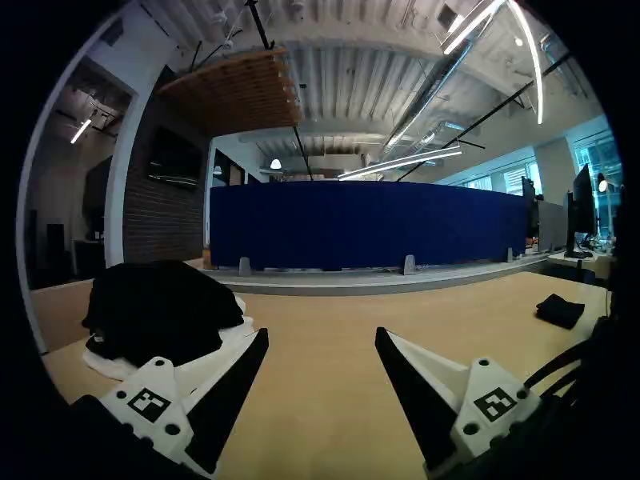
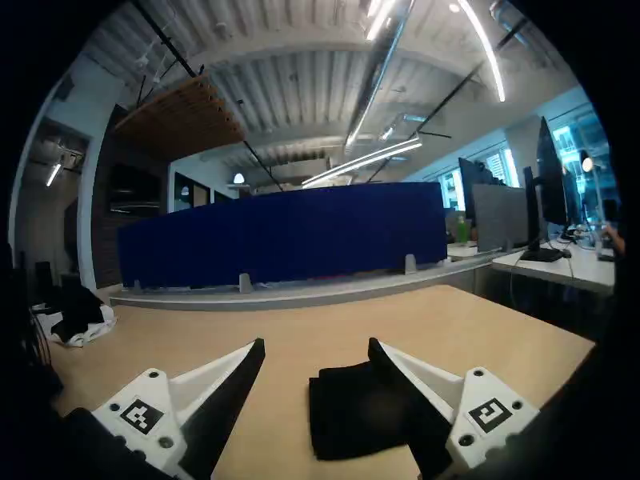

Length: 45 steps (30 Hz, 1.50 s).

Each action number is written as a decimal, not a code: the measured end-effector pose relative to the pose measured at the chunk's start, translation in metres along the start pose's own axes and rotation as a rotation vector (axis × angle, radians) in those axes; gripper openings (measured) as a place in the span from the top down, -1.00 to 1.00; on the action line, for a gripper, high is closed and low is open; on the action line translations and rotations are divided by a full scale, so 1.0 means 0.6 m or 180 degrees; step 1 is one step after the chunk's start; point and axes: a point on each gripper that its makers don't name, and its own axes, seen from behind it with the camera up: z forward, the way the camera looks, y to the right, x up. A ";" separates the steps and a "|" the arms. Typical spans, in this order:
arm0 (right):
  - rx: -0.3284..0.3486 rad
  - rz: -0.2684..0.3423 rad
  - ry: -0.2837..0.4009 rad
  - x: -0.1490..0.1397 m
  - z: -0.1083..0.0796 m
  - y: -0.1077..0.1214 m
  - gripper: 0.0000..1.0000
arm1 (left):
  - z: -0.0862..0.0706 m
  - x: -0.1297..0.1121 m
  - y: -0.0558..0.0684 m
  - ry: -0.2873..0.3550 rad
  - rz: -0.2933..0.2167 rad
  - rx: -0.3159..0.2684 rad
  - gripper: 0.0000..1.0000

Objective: Fold towel

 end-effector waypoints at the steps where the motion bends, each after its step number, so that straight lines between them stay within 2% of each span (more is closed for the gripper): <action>1: 0.0001 -0.0001 -0.0003 0.000 -0.001 -0.001 -1.00 | 0.000 0.000 0.000 0.0000 0.0000 0.0000 -0.99; 30: -0.0014 -0.0306 0.0045 -0.014 -0.004 -0.024 -1.00 | 0.002 0.000 0.000 0.0000 0.0001 0.0000 -0.99; 45: -0.0045 -0.0340 0.0077 -0.012 -0.007 -0.021 -1.00 | 0.001 0.000 0.001 0.0000 0.0000 -0.0001 -0.98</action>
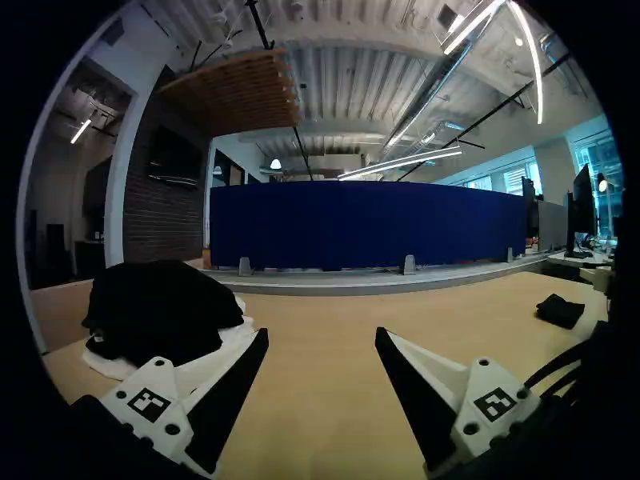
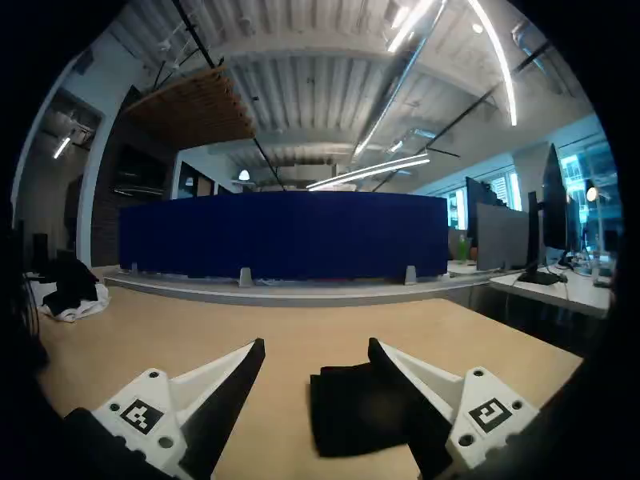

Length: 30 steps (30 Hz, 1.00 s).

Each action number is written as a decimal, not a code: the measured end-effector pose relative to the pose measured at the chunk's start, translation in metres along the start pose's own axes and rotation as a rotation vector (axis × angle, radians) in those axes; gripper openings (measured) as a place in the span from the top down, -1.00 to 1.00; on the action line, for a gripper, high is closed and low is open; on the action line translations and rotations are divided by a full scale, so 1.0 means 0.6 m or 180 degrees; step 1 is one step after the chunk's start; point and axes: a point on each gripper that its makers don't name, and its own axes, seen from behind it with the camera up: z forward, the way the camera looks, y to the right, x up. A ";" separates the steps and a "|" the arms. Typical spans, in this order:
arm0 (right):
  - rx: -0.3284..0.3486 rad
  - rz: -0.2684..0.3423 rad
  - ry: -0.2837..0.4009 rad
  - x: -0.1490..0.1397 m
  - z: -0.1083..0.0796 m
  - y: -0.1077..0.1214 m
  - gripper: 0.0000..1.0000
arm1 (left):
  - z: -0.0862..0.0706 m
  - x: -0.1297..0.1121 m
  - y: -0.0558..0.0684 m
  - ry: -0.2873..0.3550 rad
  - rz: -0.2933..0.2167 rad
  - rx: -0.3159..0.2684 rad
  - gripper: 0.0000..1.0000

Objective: Fold towel

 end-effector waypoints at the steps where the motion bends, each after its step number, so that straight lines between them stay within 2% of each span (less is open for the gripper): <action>1: 0.0000 0.0001 0.0000 0.000 0.000 0.000 -1.00 | 0.000 0.000 0.000 0.0000 0.0000 0.0000 -0.98; 30: 0.0001 -0.0004 -0.0002 -0.001 -0.005 0.000 -1.00 | 0.001 0.000 0.000 0.0000 0.0001 0.0000 -0.98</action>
